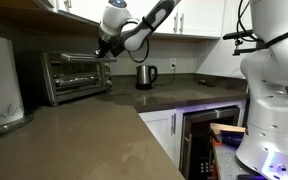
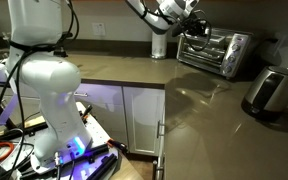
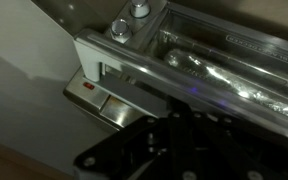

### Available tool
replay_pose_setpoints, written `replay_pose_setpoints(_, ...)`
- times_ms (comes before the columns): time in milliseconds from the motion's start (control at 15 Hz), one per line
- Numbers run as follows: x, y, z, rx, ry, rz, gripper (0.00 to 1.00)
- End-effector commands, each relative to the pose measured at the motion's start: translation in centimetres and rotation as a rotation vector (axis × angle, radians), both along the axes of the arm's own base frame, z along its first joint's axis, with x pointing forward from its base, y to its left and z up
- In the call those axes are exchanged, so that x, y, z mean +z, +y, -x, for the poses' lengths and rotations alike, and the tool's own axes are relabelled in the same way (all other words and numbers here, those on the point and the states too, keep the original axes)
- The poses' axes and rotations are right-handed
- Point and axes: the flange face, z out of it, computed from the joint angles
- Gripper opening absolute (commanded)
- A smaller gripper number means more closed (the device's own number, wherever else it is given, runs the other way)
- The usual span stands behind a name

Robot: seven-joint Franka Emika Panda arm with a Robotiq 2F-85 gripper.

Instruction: Open the toaster oven door

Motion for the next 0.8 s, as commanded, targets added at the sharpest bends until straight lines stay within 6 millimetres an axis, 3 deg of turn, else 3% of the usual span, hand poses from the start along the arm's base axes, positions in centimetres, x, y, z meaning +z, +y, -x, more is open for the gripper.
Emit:
replay_pose_setpoints(0,-0.6,0.1,1.3,-0.007,0.061,-0.006,0.04)
replay_pose_setpoints(733,-1.8,1.2,2.9,-0.050,0.131,-0.015,0.04)
